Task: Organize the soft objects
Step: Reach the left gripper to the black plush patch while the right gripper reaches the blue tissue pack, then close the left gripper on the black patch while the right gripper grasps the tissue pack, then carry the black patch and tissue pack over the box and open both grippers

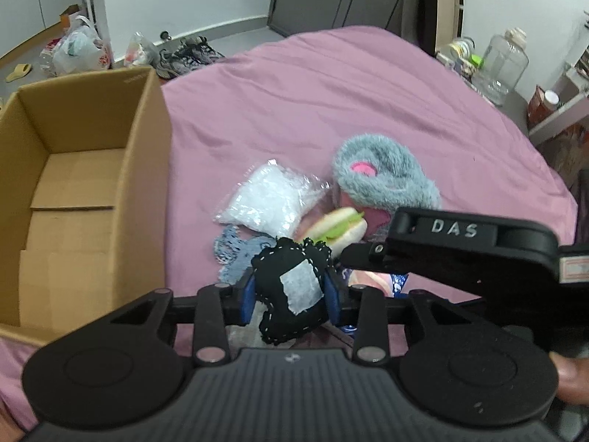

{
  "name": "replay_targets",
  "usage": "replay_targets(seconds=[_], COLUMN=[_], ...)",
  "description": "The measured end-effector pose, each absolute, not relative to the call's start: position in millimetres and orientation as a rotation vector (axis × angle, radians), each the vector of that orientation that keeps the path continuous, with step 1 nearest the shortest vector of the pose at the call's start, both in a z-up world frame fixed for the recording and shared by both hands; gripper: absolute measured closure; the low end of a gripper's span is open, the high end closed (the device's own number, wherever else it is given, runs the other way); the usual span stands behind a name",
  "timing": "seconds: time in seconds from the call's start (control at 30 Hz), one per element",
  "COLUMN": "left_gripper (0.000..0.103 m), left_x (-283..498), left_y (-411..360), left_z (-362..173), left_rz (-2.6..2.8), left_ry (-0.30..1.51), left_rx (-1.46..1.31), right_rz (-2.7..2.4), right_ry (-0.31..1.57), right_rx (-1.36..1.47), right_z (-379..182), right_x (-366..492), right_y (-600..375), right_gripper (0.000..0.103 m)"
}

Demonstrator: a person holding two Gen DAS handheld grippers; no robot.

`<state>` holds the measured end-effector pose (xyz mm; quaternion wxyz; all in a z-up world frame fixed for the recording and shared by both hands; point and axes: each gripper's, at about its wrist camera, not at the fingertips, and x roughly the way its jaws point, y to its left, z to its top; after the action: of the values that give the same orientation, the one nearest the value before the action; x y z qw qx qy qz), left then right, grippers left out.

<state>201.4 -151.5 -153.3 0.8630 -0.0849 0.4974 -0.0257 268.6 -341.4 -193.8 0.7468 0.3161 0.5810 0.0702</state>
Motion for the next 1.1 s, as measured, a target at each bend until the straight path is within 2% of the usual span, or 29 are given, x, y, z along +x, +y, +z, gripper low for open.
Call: replay_targets(seconds=[0.17, 0.23, 0.3, 0.5, 0.67, 1.1], left_gripper=[0.067, 0.067, 0.067, 0.067, 0.067, 0.066], left_x=[193, 190, 186, 169, 156, 130], left_y=[-142, -138, -134, -124, -108, -66], left_z=[-140, -134, -127, -110, -96, -70], left_rz=[-0.034, -0.027, -0.023, -0.025, -0.008, 0.036], left_ry=[1.017, 1.016, 1.004, 0.963, 0.931, 0.868], left_rx=[-0.195, -0.205, -0.218, -0.233, -0.253, -0.303], right_rz=[0.157, 0.152, 0.142, 0.13, 0.143, 0.186], right_ry=[1.275, 1.272, 1.275, 1.255, 1.206, 1.024], right_rx=[0.628, 0.608, 0.608, 0.574, 0.555, 0.486], right_z=[-194, -192, -192, -181, -164, -116], right_x=[271, 270, 268, 260, 249, 232], right_y=[-331, -329, -331, -328, -327, -315], right_gripper=[0.03, 0.035, 0.056, 0.077, 0.082, 0.084])
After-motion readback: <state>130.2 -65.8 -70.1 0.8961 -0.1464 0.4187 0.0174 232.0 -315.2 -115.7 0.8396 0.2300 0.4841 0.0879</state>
